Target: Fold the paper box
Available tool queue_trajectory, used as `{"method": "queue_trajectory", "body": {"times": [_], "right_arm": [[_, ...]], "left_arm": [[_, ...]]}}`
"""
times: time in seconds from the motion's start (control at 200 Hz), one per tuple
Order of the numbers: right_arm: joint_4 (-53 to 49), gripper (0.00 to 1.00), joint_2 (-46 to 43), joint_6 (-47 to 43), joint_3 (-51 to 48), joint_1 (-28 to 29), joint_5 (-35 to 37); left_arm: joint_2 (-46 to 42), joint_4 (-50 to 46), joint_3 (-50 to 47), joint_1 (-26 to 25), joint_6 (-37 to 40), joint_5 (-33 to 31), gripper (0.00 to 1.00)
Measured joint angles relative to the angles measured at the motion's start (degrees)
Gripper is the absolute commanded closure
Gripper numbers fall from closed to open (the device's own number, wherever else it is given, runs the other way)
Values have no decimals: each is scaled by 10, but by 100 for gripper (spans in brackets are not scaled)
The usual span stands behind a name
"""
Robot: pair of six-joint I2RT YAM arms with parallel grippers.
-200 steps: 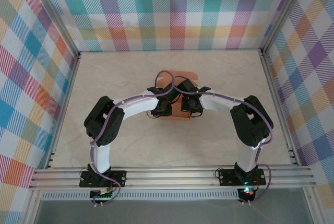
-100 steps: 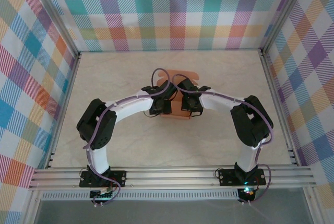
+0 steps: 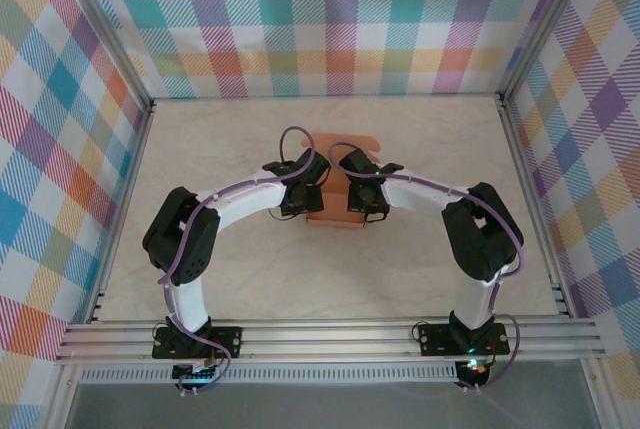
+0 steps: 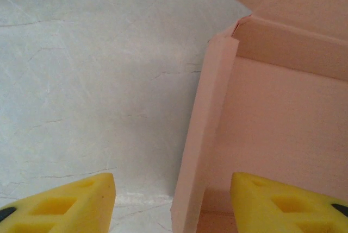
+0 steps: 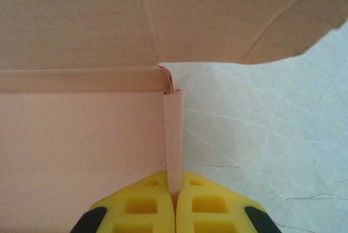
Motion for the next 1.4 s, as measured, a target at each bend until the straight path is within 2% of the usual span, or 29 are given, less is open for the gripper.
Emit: {"method": "queue_trajectory", "body": {"times": [0.155,0.295,0.565,0.885,1.03,1.29,1.4], "right_arm": [[-2,65,0,0,0,0,-1],[-3,61,0,-3,1,0,-2],[-8,61,0,-4,5,0,-2],[-5,74,25,-21,24,0,-2],[-6,77,49,-30,28,0,-2],[-16,100,67,-51,42,0,13],[-24,100,67,-60,47,0,28]], "left_arm": [[-3,3,-5,0,1,-1,37],[-23,2,-22,2,1,-2,37],[-54,5,-38,7,1,-6,37],[-118,41,-113,33,1,14,38],[-145,69,-146,54,-2,40,39],[-173,94,-194,92,-5,69,39],[-188,95,-205,103,-5,71,39]]}}
